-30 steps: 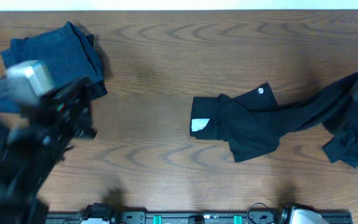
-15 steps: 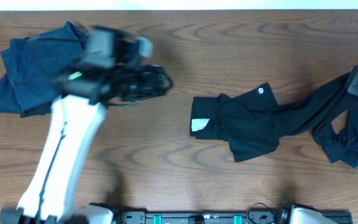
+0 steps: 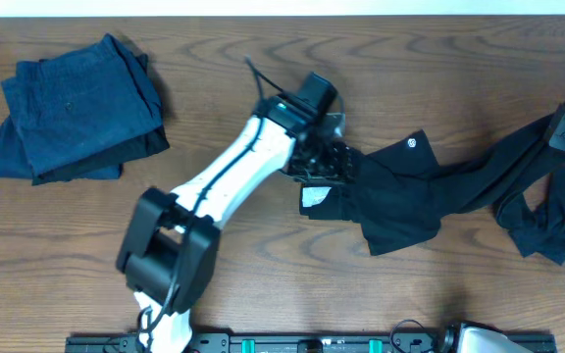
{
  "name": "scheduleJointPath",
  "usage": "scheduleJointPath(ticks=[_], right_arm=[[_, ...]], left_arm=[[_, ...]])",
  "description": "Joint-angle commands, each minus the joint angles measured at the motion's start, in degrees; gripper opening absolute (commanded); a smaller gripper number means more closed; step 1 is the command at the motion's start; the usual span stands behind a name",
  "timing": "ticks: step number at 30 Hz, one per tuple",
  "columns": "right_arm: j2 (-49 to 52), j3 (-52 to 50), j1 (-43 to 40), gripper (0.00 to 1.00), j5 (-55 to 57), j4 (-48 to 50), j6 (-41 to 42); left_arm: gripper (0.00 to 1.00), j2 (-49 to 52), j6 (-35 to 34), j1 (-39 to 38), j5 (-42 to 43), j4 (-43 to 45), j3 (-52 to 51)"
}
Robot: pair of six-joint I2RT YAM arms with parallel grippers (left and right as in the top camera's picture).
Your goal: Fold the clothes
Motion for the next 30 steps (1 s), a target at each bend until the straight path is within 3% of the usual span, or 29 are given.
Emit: scheduleJointPath(ticks=[1,18,30], right_arm=[[-0.3,0.3,-0.6,0.01,0.5,-0.1,-0.9],[-0.3,0.3,-0.6,0.01,0.5,-0.5,-0.9],[-0.3,0.3,-0.6,0.01,0.5,-0.6,-0.9]], left_arm=[[0.63,2.4,0.3,-2.5,1.0,2.1,-0.3],[0.61,7.5,-2.3,-5.9,0.9,8.8,-0.3],[0.60,7.6,-6.4,-6.5,-5.5,10.0,-1.0]])
